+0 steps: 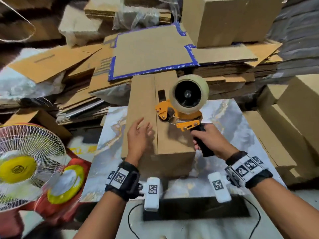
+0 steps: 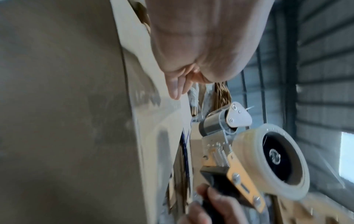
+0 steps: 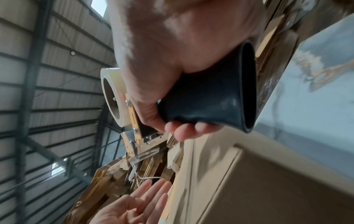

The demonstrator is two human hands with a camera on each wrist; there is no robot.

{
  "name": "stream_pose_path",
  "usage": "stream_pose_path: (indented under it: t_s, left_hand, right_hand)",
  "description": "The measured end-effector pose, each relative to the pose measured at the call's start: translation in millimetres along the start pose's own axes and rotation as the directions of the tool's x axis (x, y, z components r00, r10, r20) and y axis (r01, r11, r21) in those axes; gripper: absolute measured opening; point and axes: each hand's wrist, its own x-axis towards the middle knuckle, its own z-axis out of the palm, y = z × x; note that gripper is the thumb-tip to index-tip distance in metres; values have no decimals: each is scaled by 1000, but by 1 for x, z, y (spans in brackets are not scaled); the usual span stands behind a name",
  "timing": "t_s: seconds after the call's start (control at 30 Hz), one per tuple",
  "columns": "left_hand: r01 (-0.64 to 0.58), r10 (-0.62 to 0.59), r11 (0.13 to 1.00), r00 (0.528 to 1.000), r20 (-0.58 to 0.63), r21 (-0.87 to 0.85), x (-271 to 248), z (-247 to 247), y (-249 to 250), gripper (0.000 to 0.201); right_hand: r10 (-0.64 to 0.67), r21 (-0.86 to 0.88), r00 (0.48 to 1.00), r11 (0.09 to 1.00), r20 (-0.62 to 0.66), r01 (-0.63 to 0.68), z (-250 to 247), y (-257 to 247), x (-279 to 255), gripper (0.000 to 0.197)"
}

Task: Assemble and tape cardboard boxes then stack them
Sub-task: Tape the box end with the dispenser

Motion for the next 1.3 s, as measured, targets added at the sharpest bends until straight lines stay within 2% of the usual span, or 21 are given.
stream_pose_path:
  t_s: [0.07,0.13,0.2,0.23,0.3,0.4,0.53,0.73,0.8,0.87,1.0,1.07,1.17,1.3]
  left_hand:
    - [159,-160,976,987,7,-149,-1,-23,13,28]
    - [307,-295,932,951,90,-195,-5,-45,24,26]
    - [390,-344,870,919,195,-303,-7,-66,33,36]
    - [411,-357,829,911,207,-379,-6,-75,37,37]
    - [420,-380,766,906,185,-487,-5,-92,42,34]
    - [409,-381,737,909,169,-538,-4,-110,48,38]
    - [401,-365,716,913,184,-571,-8,-126,51,36]
    - [289,-266,637,953,149,-714,-2,-146,32,41]
    - [269,-253,644,958,132,-716,-5,-151,30,39]
    - [281,-247,680,957,149,-677,-9,-152,33,23]
    - [334,-286,838,942,173,-432,-13,-153,40,16]
    - [331,-283,885,941,185,-328,-12,-157,39,25]
    - [362,-314,900,925,213,-243,-10,-160,39,22]
    - [401,-341,880,906,250,-255,-11,-154,34,22]
  right_hand:
    - [-8,-75,999,997,36,11,26,-11,1,13]
    - [-23,-135,997,990,79,34,50,-21,3,12]
    - [-47,-199,992,978,121,71,72,-30,6,14]
    - [-59,-234,988,968,142,92,81,-33,8,17]
    - [-86,-299,977,943,196,143,98,-37,10,25]
    - [-101,-340,960,921,259,189,116,-41,14,29]
    - [-132,-392,951,888,280,239,133,-48,20,22]
    - [-102,-406,949,886,299,223,145,-56,20,14]
    - [-92,-411,948,885,306,219,147,-58,18,13]
    - [-86,-418,947,882,310,217,147,-60,15,13]
    - [-83,-438,951,873,299,214,144,-61,12,13]
    - [-80,-435,952,876,294,208,143,-61,11,15]
    - [-81,-426,952,881,294,206,142,-61,10,20]
    - [-86,-422,949,881,303,214,144,-61,7,20]
